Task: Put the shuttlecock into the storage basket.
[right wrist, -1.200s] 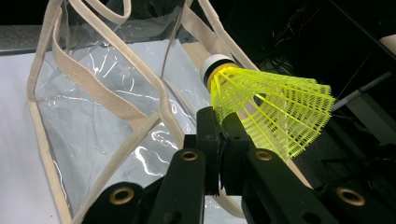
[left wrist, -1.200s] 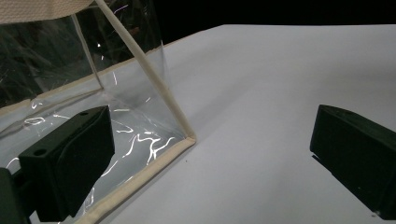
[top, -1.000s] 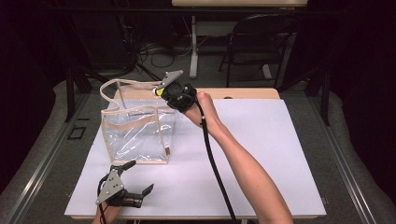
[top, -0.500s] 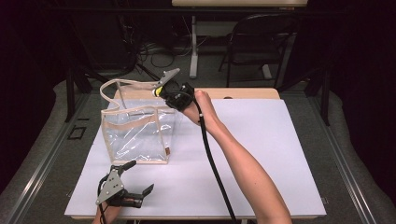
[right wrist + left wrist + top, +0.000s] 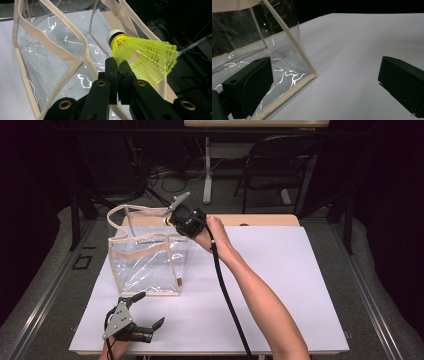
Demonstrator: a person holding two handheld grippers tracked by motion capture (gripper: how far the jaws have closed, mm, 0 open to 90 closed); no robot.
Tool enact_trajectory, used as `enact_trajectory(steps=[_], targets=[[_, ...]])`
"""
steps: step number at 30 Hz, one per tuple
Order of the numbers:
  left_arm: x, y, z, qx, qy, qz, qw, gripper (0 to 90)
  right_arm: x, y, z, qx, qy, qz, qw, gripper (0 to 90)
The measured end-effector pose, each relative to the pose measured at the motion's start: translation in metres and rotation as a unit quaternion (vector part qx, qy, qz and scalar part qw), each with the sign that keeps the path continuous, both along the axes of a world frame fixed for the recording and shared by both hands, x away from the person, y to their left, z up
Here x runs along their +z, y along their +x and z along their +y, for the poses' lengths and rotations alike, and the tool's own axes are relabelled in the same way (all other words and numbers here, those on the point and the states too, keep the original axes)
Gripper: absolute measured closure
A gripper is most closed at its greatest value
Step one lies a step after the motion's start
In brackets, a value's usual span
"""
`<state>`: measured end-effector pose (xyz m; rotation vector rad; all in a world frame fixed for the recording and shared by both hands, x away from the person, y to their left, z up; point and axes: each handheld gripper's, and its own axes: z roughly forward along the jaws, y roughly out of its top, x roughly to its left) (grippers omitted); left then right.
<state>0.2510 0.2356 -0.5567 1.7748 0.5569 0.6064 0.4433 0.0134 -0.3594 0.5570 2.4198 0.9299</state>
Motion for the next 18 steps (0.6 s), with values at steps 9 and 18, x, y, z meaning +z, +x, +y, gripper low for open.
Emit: enact_trajectory(steps=[9,18], targets=[[0.0003,-0.0002,0.0009,0.003,0.000,-0.001,1.0000,0.0,-0.0029,0.0051,0.0007,-0.005,0.002,0.011,0.9999,88.3],[0.0003,-0.0001,0.0010,0.002,0.001,-0.002,1.0000,0.0,-0.0060,0.0093,0.0005,-0.009,0.002,0.018,0.9998,88.3]])
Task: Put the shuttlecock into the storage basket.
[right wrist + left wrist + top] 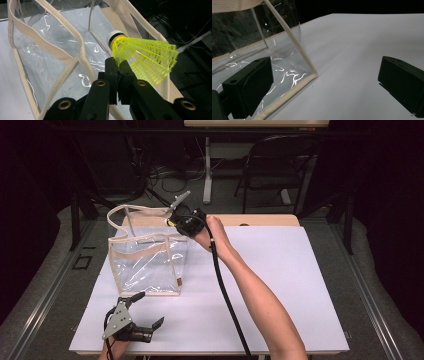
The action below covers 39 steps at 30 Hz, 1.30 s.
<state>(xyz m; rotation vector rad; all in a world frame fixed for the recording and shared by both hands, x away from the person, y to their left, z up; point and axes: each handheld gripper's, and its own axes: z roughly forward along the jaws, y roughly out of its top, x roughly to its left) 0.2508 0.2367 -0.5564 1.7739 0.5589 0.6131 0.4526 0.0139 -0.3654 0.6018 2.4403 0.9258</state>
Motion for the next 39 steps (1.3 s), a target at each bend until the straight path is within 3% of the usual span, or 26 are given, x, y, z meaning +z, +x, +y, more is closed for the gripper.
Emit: enact_trajectory(steps=[39], targets=[[0.000,0.000,-0.001,-0.001,-0.002,0.000,1.0000,0.0,-0.016,0.017,0.002,-0.019,-0.007,0.032,0.9993,87.9]])
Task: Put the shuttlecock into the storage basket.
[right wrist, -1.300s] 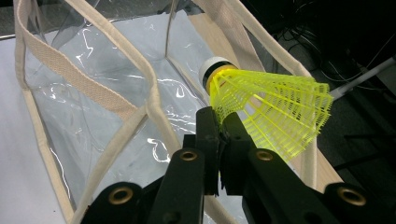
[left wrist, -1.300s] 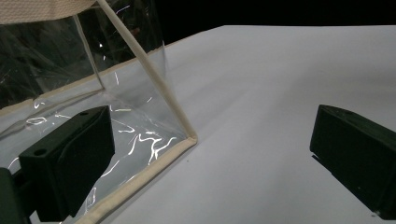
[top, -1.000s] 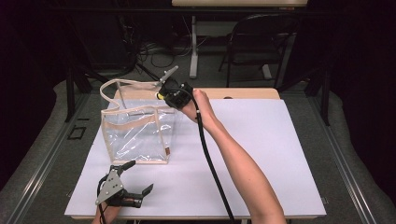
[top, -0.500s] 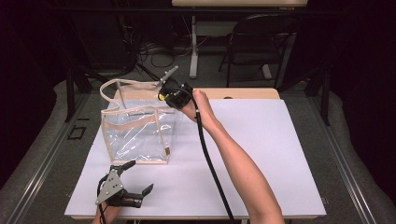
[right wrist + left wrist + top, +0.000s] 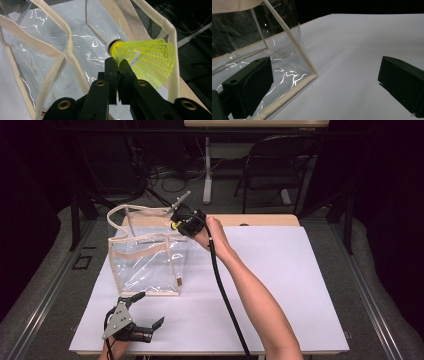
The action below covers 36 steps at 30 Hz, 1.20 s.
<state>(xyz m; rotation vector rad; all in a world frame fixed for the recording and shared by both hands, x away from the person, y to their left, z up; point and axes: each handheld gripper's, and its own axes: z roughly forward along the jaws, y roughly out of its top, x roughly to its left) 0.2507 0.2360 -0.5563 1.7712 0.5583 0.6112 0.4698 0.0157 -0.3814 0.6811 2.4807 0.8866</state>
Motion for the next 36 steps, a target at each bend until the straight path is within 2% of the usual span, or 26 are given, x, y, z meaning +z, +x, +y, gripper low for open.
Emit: enact_trajectory(steps=[3,6,7,14,20,24,32,36], targets=[[0.000,0.000,0.000,0.000,0.000,0.000,1.0000,0.0,-0.001,0.000,0.001,0.001,0.000,-0.003,1.0000,87.6],[0.000,0.000,0.000,0.000,0.000,0.000,1.0000,0.0,0.000,0.000,0.001,-0.002,0.001,-0.006,1.0000,82.5],[0.000,0.000,0.000,0.000,0.000,0.000,1.0000,0.0,0.002,0.000,0.001,-0.001,0.010,-0.010,0.9999,75.1],[0.000,0.000,0.000,0.000,0.000,-0.001,1.0000,0.0,0.012,-0.006,-0.005,-0.011,0.040,-0.028,0.9987,55.3],[0.000,0.000,0.000,0.000,0.000,0.000,1.0000,0.0,0.017,-0.011,-0.014,-0.012,0.061,-0.021,0.9978,37.8],[0.000,0.001,0.000,0.000,0.001,0.000,1.0000,0.0,0.019,-0.014,-0.019,-0.014,0.071,-0.016,0.9973,29.6],[0.000,0.001,-0.001,-0.002,0.001,0.001,1.0000,0.0,0.016,-0.022,-0.029,-0.013,0.085,-0.006,0.9963,16.7],[0.000,0.001,-0.002,-0.003,0.001,0.000,1.0000,0.0,0.015,-0.027,-0.035,-0.011,0.091,-0.006,0.9957,13.4]])
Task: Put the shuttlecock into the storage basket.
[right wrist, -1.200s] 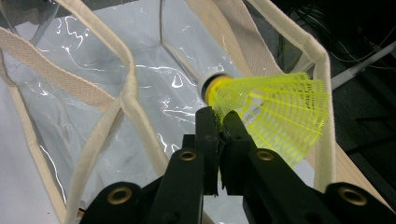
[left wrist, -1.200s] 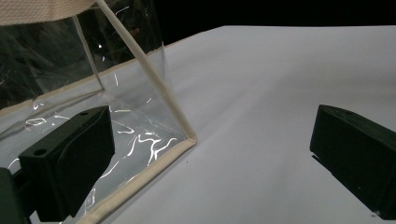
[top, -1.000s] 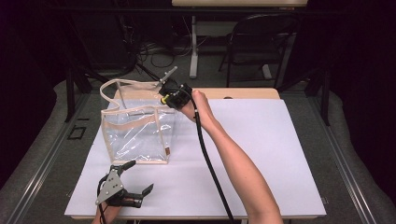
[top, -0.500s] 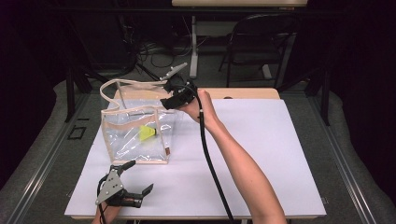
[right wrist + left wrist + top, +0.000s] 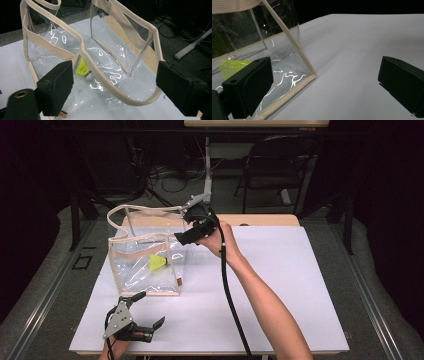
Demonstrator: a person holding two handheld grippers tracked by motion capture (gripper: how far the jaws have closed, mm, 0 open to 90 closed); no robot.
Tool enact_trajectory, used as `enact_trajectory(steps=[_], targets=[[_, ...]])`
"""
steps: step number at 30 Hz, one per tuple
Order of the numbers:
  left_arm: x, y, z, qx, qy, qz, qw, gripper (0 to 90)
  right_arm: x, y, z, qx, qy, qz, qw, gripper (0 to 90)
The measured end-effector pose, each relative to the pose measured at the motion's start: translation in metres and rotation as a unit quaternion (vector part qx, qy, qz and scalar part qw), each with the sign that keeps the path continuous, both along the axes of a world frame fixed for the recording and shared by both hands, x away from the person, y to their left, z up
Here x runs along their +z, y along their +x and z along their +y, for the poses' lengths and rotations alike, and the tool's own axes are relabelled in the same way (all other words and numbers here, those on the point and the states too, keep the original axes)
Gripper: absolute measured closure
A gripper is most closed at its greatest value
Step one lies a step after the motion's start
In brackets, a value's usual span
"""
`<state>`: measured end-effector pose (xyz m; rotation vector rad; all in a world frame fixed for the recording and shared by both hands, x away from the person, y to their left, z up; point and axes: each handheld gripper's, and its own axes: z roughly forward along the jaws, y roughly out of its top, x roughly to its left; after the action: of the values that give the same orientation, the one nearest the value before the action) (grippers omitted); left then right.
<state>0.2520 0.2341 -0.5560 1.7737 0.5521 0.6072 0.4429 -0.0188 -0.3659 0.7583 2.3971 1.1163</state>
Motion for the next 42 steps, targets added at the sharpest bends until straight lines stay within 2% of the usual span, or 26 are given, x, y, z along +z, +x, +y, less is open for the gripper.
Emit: enact_trajectory(steps=[3,11,23,29,42], targets=[[0.000,0.000,0.000,-0.003,0.002,0.000,1.0000,0.0,0.001,-0.003,-0.004,0.001,0.008,0.002,1.0000,9.2],[0.001,0.000,0.000,0.001,-0.001,0.001,1.0000,0.0,-0.002,-0.011,-0.013,0.003,0.011,0.000,0.9999,3.7],[0.000,-0.002,0.002,0.008,0.002,0.001,1.0000,0.0,-0.006,-0.023,-0.031,0.000,0.017,-0.001,0.9999,1.7],[-0.001,-0.003,0.002,0.009,0.003,0.004,0.9999,0.0,-0.011,-0.034,-0.039,0.003,0.020,-0.016,0.9997,0.6],[0.000,-0.004,0.004,0.008,0.002,0.000,1.0000,0.0,-0.026,-0.059,-0.052,0.014,0.016,-0.016,0.9997,0.0]])
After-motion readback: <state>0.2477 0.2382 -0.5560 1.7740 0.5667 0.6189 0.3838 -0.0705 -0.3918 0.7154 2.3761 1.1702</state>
